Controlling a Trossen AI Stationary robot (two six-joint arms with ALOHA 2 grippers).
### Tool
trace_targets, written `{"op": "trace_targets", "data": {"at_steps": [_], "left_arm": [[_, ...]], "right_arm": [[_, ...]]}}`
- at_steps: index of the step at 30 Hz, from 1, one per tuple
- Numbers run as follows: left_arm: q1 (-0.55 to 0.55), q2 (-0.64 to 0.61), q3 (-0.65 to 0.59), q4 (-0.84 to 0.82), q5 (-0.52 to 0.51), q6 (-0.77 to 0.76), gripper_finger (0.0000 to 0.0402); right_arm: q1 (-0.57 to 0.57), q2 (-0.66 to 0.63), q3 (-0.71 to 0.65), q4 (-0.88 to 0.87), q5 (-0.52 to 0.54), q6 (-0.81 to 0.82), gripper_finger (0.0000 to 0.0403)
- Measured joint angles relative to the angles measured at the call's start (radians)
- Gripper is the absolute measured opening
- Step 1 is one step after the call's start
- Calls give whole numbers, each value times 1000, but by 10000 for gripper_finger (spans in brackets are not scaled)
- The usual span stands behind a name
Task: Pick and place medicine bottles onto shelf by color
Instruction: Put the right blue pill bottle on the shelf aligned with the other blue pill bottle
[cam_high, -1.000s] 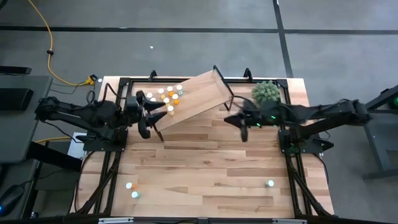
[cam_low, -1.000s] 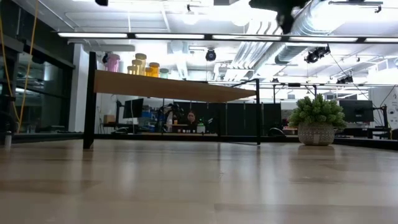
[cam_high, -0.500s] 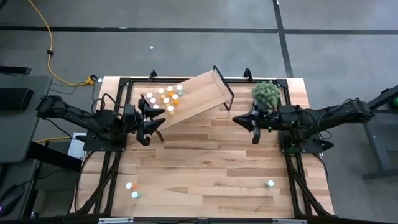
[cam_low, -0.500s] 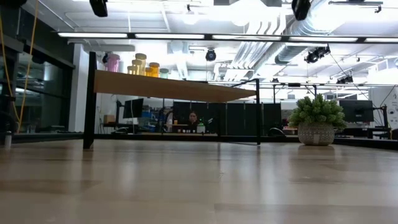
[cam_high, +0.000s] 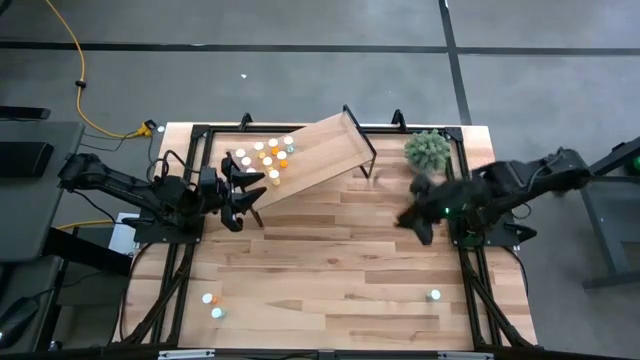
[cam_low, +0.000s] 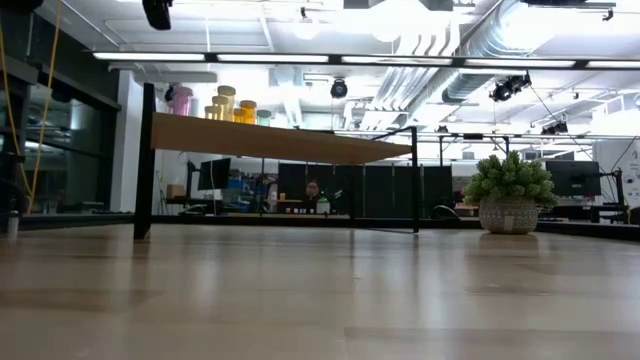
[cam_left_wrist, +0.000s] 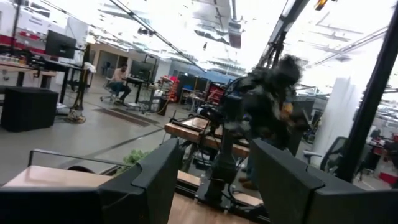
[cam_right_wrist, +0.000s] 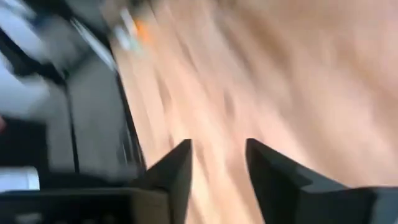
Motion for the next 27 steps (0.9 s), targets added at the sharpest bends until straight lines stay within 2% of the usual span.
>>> {"op": "trace_targets", "data": {"at_steps": [3, 7, 11, 15, 20, 27], "left_arm": [[1, 0, 0, 0, -11, 0, 188], [1, 0, 0, -1, -13, 0, 188], [5, 0, 0, -1, -23, 0, 188], [4, 0, 0, -1, -32, 0, 188], [4, 0, 0, -1, -32, 13, 188], [4, 0, 0, 0, -59, 26, 188]], "right_arm": [[111, 57, 6, -176, -68, 207, 182], [260, 110, -51, -285, -147, 481, 224], [396, 144, -137, -274, -165, 800, 240], [478, 166, -233, -162, -209, 1049, 240], [528, 188, -337, 3, -231, 1199, 240], [542, 246, -414, 111, -249, 1264, 240]]}}
